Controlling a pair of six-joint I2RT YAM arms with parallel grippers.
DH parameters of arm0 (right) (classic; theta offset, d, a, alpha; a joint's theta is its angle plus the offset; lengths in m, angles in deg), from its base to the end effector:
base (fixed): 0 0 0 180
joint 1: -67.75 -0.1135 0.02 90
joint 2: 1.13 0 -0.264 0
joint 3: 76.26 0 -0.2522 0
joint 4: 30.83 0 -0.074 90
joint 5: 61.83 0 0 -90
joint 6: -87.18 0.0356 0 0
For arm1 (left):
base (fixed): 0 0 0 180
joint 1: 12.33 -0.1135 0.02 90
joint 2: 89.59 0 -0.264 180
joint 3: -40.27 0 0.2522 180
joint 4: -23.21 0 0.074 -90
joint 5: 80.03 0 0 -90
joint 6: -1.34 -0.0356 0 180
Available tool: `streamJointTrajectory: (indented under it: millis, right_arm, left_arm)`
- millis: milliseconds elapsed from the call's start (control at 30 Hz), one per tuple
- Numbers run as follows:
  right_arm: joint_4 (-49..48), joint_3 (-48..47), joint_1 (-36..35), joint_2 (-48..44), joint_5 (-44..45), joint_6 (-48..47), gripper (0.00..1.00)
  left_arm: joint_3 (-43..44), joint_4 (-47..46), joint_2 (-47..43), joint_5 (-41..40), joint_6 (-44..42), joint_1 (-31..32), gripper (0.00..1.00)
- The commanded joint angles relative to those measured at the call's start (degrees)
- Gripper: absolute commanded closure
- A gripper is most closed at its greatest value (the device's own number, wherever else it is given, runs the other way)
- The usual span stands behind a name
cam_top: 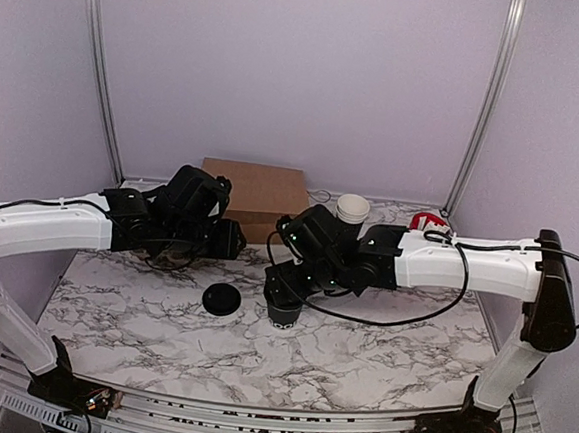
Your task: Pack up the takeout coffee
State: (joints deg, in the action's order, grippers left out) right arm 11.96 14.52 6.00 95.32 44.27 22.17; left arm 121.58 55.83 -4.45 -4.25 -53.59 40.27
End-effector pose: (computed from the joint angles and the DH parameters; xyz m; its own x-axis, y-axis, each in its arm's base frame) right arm 0.1835 0.3207 0.2612 -0.6507 -0.3534 -0.6721 -0.5374 0.8396 0.0788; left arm 0.2114 -0.2621 0.2952 -0.6689 -0.0422 -0.7422 0.3247 0.8815 -0.3427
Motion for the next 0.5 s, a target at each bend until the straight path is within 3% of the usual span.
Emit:
streamJointTrajectory:
  millis: [0,467]
  right_arm:
    - [4.2,-4.7,-1.3,3.4,2.4,-1.6,0.08]
    - [6.9,-7.3,-1.6,7.0,4.8,-1.2,0.10]
  left_arm:
    - [-1.5,2.2,-3.0,-1.3,-0.7,-1.2,0.53]
    - [-2.1,2.3,-3.4,-0.1,-1.0,-2.0,0.53]
